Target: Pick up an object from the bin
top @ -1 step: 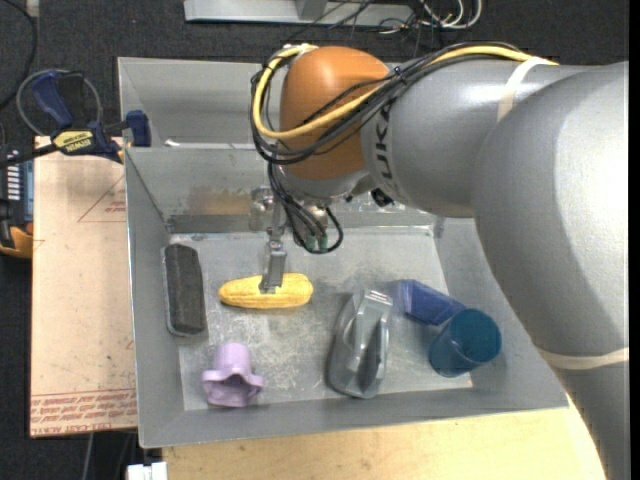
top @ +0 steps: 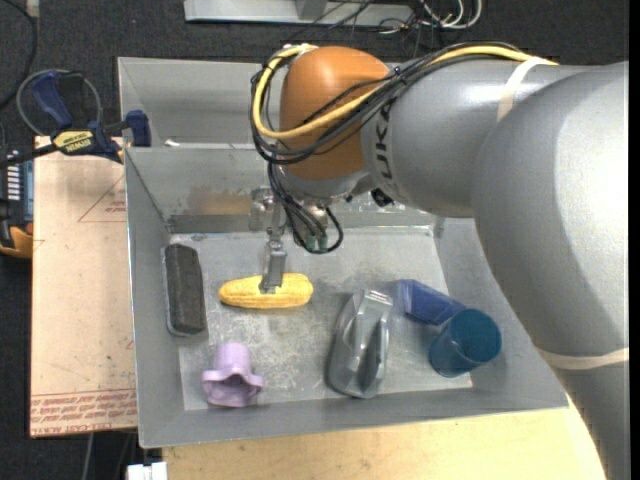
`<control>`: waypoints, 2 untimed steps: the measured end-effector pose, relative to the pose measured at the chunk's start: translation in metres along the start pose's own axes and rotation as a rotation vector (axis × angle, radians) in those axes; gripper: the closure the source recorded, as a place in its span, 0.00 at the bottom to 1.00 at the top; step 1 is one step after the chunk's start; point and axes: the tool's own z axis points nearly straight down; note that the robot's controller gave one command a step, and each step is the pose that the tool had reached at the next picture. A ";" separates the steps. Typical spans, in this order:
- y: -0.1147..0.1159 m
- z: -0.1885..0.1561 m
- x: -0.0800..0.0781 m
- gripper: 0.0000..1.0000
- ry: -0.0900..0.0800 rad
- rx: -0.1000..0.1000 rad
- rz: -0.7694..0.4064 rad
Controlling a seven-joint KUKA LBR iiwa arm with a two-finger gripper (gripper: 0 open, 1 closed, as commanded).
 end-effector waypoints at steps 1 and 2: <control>0.040 0.052 0.010 0.00 0.003 -0.002 -0.011; 0.034 0.037 0.014 0.00 0.008 0.000 -0.011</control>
Offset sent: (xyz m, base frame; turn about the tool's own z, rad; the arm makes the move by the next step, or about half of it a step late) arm -0.0233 0.0065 0.0583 -0.0194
